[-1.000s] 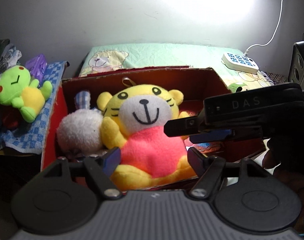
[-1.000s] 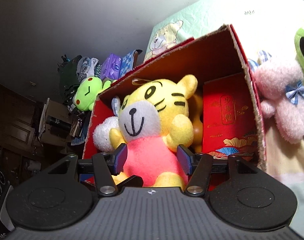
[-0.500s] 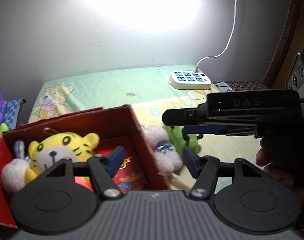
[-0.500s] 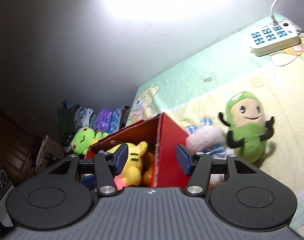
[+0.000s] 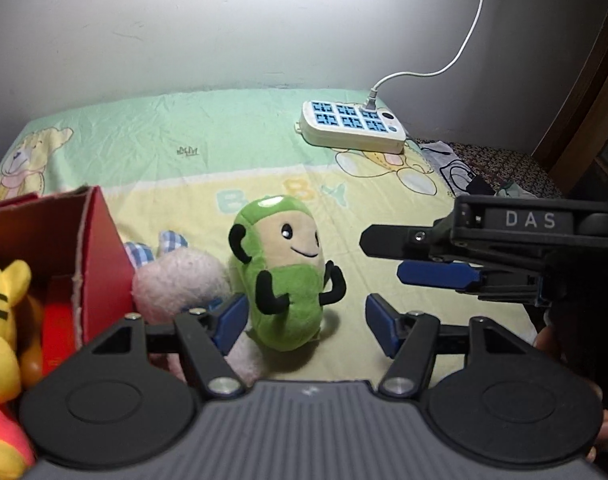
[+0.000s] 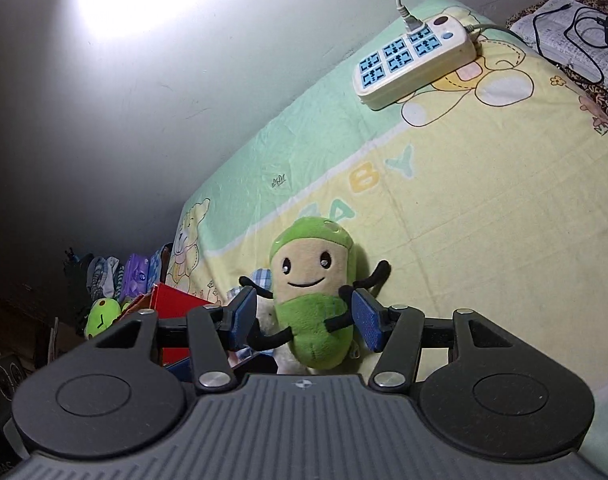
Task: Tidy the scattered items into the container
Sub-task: 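Move the right gripper to the green peanut doll, then close the right gripper on the green doll and lift it, then carry the held green doll with the right gripper over the red box, then lower the green doll into the red box and open the right gripper, then move the right gripper to the white bear with blue bow and grasp, then close the right gripper on the white bunny and lift it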
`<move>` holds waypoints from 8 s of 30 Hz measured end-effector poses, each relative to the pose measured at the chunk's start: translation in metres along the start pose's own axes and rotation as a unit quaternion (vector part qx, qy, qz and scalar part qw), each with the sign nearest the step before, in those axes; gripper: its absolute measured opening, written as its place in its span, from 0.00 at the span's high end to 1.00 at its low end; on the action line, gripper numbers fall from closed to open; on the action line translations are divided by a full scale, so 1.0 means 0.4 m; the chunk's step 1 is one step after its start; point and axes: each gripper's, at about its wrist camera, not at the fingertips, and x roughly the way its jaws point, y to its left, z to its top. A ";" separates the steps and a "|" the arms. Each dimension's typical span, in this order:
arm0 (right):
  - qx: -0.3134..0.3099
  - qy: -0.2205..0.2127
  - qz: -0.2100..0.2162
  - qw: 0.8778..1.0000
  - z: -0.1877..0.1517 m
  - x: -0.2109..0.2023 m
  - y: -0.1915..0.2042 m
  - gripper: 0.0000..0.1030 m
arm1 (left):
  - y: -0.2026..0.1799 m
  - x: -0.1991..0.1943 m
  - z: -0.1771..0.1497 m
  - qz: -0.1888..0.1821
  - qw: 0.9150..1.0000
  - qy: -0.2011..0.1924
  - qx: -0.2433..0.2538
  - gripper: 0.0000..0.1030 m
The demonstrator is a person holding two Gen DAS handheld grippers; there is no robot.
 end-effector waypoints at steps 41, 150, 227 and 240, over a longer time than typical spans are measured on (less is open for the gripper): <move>0.015 0.127 0.100 0.987 0.092 0.206 -0.099 0.56 | 0.009 0.207 0.037 0.047 0.998 0.023 -0.024 0.24; -0.208 0.024 0.005 0.978 -0.264 0.162 0.476 0.53 | 0.404 -0.204 -0.140 -0.003 1.000 -0.014 -0.007 0.24; -0.051 0.157 0.056 0.985 -0.062 -0.041 -0.183 0.70 | 0.000 0.020 -0.151 -0.019 0.996 0.051 -0.077 0.16; -0.007 0.157 0.103 0.982 -0.023 0.054 -0.161 0.43 | 0.041 0.123 -0.182 0.015 0.989 0.078 -0.124 0.19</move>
